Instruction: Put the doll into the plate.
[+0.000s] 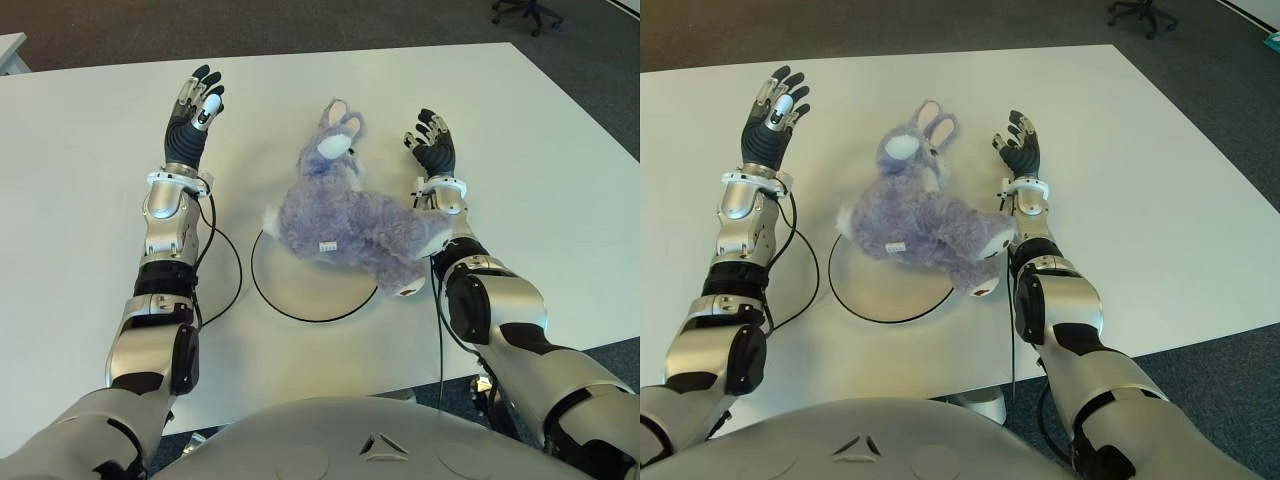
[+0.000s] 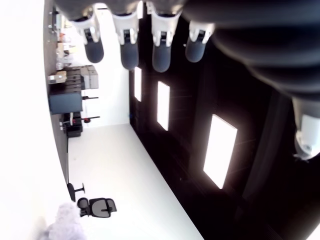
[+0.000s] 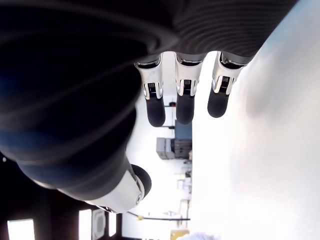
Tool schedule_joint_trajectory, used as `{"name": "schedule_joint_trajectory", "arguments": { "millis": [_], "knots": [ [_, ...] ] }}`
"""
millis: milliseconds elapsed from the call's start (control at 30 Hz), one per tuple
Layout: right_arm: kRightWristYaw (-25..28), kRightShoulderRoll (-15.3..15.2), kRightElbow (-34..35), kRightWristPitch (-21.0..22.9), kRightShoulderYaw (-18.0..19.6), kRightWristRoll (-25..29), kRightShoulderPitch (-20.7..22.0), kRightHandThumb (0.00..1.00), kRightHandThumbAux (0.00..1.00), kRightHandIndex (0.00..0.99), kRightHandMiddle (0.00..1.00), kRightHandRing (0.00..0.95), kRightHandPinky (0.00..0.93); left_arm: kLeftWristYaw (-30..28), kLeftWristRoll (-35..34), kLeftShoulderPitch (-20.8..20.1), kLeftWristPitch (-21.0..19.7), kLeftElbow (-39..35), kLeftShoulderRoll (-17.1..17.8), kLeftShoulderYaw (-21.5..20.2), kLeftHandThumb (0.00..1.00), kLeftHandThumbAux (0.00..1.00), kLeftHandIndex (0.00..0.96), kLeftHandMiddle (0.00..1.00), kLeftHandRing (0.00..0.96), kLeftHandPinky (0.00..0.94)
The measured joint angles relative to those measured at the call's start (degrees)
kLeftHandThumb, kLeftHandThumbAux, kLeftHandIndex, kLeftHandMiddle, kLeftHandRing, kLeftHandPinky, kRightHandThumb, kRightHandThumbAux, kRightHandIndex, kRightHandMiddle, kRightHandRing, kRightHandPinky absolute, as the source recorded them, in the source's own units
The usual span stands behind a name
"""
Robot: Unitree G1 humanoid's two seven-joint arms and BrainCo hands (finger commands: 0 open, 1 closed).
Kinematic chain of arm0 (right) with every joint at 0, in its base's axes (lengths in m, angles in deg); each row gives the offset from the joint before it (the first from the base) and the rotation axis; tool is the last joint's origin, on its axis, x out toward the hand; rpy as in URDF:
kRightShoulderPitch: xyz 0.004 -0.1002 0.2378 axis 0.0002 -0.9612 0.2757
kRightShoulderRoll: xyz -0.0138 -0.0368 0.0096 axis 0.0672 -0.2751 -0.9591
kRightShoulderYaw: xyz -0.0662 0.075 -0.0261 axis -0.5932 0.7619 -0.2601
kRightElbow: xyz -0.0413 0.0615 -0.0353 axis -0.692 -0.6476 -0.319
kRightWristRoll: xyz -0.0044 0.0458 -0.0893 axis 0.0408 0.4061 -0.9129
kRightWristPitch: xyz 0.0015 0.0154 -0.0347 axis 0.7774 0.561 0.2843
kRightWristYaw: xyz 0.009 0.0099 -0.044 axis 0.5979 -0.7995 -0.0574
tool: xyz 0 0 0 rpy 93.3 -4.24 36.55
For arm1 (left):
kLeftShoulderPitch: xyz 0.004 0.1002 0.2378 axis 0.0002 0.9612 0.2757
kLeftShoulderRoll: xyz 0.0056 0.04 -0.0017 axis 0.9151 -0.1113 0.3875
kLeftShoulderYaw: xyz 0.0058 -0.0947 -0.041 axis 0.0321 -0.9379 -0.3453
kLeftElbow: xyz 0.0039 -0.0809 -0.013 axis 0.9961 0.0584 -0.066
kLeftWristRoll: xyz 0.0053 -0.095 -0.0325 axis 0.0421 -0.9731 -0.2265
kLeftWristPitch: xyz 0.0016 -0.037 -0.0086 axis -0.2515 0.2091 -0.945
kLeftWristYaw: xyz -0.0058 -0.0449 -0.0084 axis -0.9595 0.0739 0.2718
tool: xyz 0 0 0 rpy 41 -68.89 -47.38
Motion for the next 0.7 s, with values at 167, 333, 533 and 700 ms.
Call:
{"name": "schedule_joint_trajectory", "arguments": {
  "millis": [167, 333, 533, 700],
  "knots": [
    [0.24, -0.03, 0.0, 0.0, 0.05, 0.07, 0.04, 0.597, 0.868, 0.137, 0.126, 0.095, 0.107, 0.0, 0.37, -1.58, 0.71, 4.32, 0.64, -0.09, 0.0, 0.427, 0.001, 0.127, 0.098, 0.0],
    [0.42, -0.11, 0.0, 0.0, 0.1, 0.09, 0.06, 0.593, 0.864, 0.136, 0.12, 0.093, 0.106, 0.0, 0.4, -2.73, 1.58, 6.9, 0.8, -0.22, 0.0, 0.429, 0.004, 0.126, 0.094, 0.0],
    [0.61, -0.19, 0.0, 0.0, 0.24, 0.17, 0.07, 0.581, 0.859, 0.136, 0.116, 0.093, 0.11, 0.01, 0.45, -3.84, 2.06, 9.33, 0.81, -0.29, 0.0, 0.417, 0.001, 0.121, 0.09, 0.0],
    [0.62, -0.21, 0.0, 0.02, 0.29, 0.17, 0.08, 0.575, 0.857, 0.136, 0.118, 0.094, 0.113, 0.08, 0.49, -4.74, 2.39, 11.47, 0.82, -0.37, 0.0, 0.408, 0.0, 0.115, 0.086, 0.0]
  ]
}}
